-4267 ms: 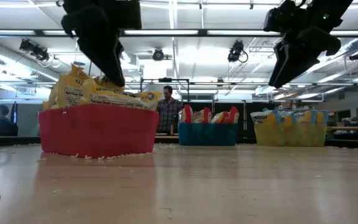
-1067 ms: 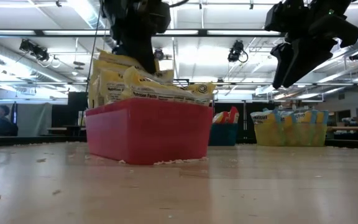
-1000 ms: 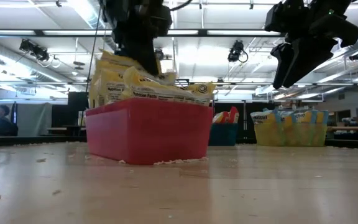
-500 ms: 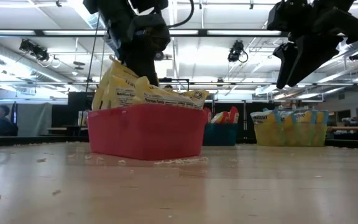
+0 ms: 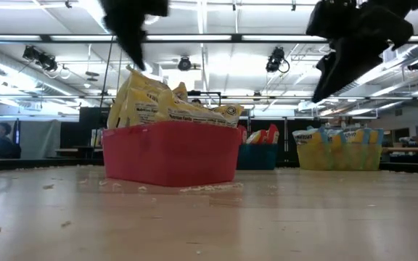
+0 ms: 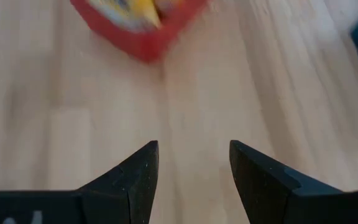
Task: Sort Maruchan noodles
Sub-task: Move the red bin to the top left of the table
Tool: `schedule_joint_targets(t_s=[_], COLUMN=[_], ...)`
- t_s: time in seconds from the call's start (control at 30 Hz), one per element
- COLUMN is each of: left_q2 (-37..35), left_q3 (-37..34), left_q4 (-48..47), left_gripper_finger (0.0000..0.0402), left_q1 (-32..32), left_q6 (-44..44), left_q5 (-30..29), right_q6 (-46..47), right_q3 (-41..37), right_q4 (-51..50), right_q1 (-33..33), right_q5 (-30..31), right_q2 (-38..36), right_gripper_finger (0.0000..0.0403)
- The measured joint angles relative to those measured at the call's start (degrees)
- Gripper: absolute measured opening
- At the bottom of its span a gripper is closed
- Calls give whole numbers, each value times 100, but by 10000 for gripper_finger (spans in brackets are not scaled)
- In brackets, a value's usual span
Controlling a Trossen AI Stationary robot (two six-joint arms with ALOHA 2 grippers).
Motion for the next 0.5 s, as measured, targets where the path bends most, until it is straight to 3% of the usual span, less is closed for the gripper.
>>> schedule_joint_targets(t_s=[0.1, 0.23, 0.5], left_q2=[-402, -837, -935], left_q3=[-410, -1376, -3033], left_q4=[-493, -88, 1945], left_gripper_finger=[122, 117, 116], left_q1=[-34, 128, 357], left_q6=[-41, 28, 1355], left_q5=[-489, -413, -215], right_q6=[279, 474, 1130], right_q3=[-167, 104, 1063], right_q4=[903, 1161, 1138], right_q1=[134, 413, 962], right_q5=[-18, 64, 182], right_q2=[127, 655, 2406], right_gripper_finger=[201, 193, 183])
